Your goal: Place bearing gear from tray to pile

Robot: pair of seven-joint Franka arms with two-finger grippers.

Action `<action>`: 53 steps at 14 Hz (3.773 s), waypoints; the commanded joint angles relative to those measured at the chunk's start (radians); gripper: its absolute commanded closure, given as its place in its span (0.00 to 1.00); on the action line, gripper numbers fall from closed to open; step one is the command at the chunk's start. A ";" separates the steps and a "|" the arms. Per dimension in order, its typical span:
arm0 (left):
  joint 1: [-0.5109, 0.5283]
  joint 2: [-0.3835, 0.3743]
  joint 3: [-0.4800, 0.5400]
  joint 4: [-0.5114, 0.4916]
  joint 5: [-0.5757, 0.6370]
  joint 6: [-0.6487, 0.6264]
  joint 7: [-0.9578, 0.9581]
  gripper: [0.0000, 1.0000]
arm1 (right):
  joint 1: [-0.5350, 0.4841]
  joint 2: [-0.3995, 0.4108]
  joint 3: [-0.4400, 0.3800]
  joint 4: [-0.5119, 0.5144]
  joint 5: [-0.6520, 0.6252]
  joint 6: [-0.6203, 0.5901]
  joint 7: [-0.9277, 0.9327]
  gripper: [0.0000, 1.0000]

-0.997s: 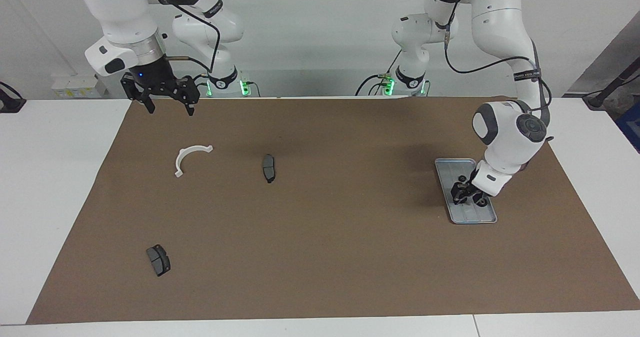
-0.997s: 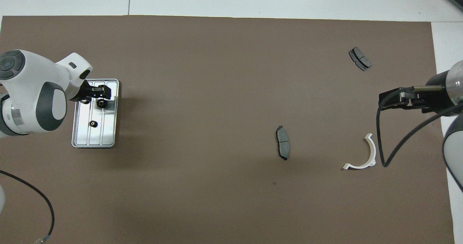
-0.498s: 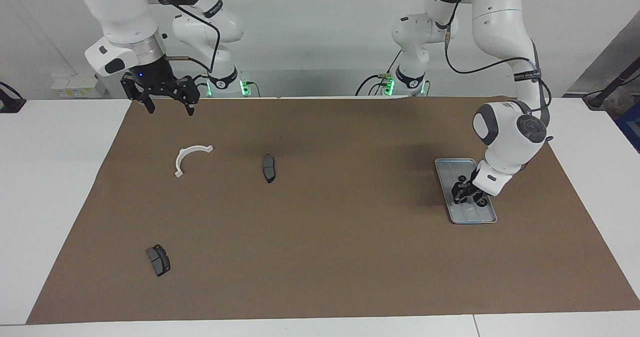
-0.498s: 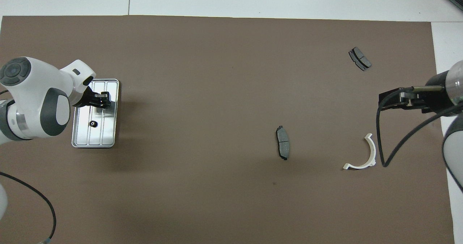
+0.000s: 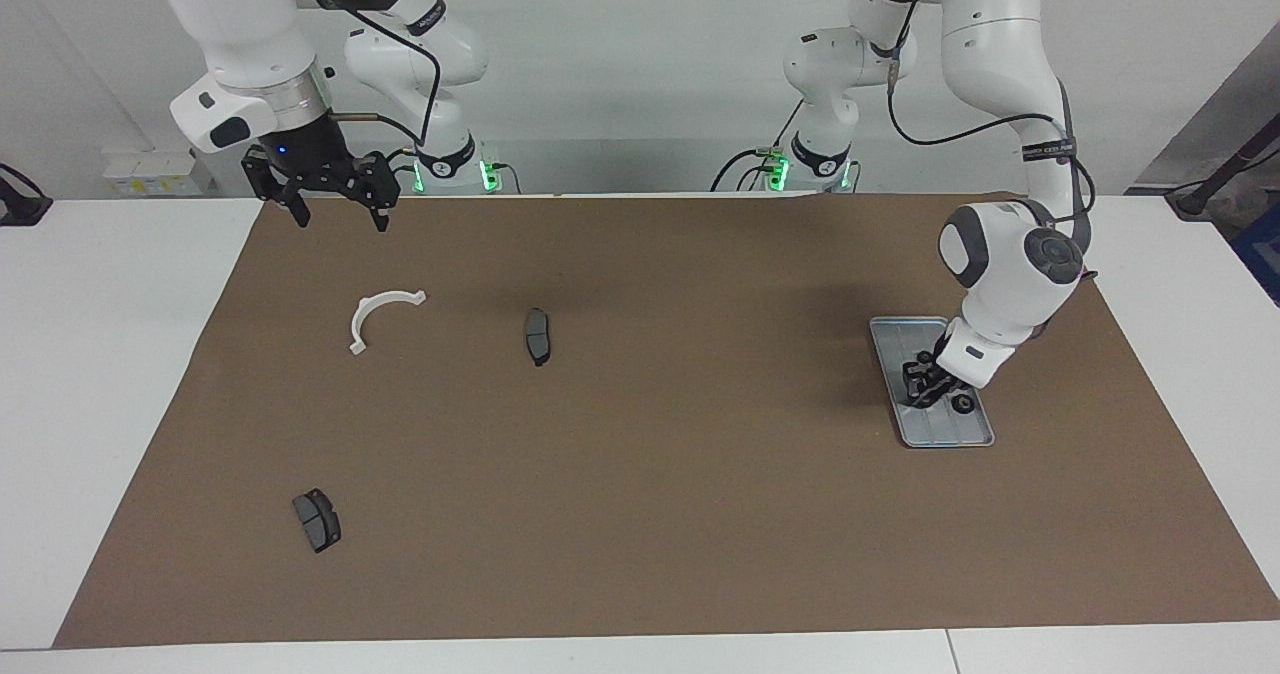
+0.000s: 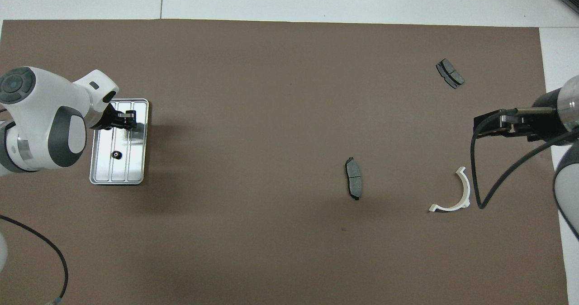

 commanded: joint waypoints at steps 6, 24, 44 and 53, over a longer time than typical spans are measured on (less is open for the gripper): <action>-0.350 0.060 0.004 0.200 0.001 -0.061 -0.487 1.00 | -0.010 -0.026 -0.008 -0.031 0.012 0.019 -0.025 0.00; -0.513 -0.023 0.006 0.028 0.003 0.024 -0.688 0.00 | 0.138 -0.030 -0.002 -0.227 0.058 0.286 0.028 0.00; 0.042 -0.114 0.011 -0.179 0.014 -0.004 0.089 0.14 | 0.605 0.582 0.001 -0.043 -0.146 0.803 0.597 0.00; 0.059 -0.144 0.015 -0.245 0.014 -0.028 0.090 0.42 | 0.616 0.579 0.001 -0.100 -0.144 0.824 0.631 0.22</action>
